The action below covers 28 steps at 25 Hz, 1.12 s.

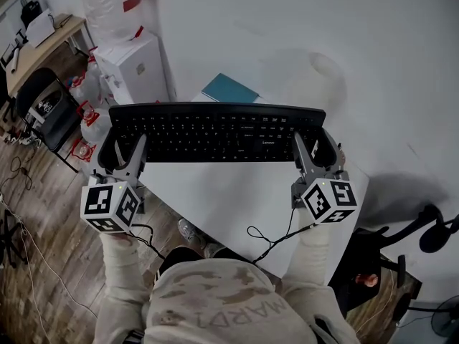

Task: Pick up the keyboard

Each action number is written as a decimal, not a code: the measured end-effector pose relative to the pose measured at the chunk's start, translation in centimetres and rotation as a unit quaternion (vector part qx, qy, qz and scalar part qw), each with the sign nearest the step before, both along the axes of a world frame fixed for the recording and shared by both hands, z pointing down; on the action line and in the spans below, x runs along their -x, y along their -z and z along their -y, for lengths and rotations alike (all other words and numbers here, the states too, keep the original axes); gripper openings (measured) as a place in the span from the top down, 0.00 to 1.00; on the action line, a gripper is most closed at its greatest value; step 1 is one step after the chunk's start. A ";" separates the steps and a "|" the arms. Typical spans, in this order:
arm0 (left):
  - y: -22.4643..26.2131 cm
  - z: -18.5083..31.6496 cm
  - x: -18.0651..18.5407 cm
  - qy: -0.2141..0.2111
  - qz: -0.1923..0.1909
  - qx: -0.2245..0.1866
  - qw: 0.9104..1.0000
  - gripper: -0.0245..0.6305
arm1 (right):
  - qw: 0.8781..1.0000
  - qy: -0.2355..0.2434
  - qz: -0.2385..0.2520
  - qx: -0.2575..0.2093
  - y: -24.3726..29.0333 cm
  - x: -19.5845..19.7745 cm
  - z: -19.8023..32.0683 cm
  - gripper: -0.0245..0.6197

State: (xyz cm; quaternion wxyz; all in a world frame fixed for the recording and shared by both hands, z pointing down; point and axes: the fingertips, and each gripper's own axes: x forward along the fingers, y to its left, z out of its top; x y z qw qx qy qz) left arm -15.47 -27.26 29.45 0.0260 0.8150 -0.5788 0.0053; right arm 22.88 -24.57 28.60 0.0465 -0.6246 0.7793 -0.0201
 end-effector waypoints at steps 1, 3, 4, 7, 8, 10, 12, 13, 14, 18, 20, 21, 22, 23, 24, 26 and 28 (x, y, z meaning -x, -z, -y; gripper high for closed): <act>0.3 -0.1 0.0 0.000 0.000 -0.004 1.000 0.48 | 1.000 0.000 0.000 -0.003 0.3 0.0 -0.1 0.54; 1.0 -0.4 0.1 0.000 0.001 -0.012 1.000 0.48 | 1.000 -0.001 0.001 -0.010 0.9 0.1 -0.5 0.54; 1.3 -0.6 0.2 0.000 0.001 -0.016 1.000 0.48 | 1.000 -0.002 0.001 -0.014 1.1 0.2 -0.6 0.54; 2.0 -0.9 0.4 0.001 0.001 -0.029 1.000 0.48 | 1.000 -0.003 0.001 -0.024 1.7 0.4 -1.0 0.54; 2.1 -1.0 0.4 0.001 0.000 -0.033 0.999 0.48 | 1.000 -0.004 0.000 -0.027 1.8 0.4 -1.0 0.54; 2.3 -1.1 0.4 0.001 0.001 -0.038 0.999 0.48 | 0.999 -0.004 -0.001 -0.033 2.0 0.4 -1.1 0.54; 2.4 -1.1 0.4 0.001 0.002 -0.042 0.999 0.48 | 0.999 -0.005 -0.002 -0.036 2.1 0.4 -1.2 0.54; 2.5 -1.2 0.4 0.001 0.002 -0.043 0.999 0.48 | 0.999 -0.005 -0.002 -0.038 2.2 0.4 -1.2 0.54; 2.5 -1.2 0.4 0.002 0.001 -0.044 0.999 0.48 | 0.999 -0.005 -0.003 -0.039 2.2 0.4 -1.2 0.54; 2.5 -1.3 0.4 0.003 -0.001 -0.046 0.999 0.48 | 0.999 -0.006 -0.009 -0.042 2.4 0.5 -1.3 0.54; 2.5 -1.4 0.5 0.003 -0.002 -0.046 0.999 0.48 | 0.999 -0.006 -0.012 -0.043 2.5 0.6 -1.4 0.54; 2.5 -1.4 0.5 0.003 -0.003 -0.046 0.999 0.48 | 0.999 -0.006 -0.012 -0.042 2.6 0.6 -1.5 0.54; 2.6 -1.4 0.5 0.003 -0.003 -0.046 0.999 0.48 | 0.999 -0.007 -0.012 -0.042 2.7 0.6 -1.5 0.54; 2.6 -1.4 0.6 0.003 -0.002 -0.046 0.999 0.48 | 0.999 -0.007 -0.012 -0.042 2.7 0.6 -1.5 0.54; 2.6 -1.4 0.6 0.003 -0.002 -0.047 0.999 0.48 | 0.999 -0.007 -0.012 -0.042 2.7 0.6 -1.5 0.54; 2.6 -1.4 0.6 0.003 -0.002 -0.047 0.999 0.48 | 0.999 -0.008 -0.013 -0.041 2.7 0.6 -1.5 0.54; 2.6 -1.4 0.6 0.003 -0.002 -0.045 0.999 0.48 | 0.999 -0.008 -0.014 -0.040 2.7 0.6 -1.6 0.54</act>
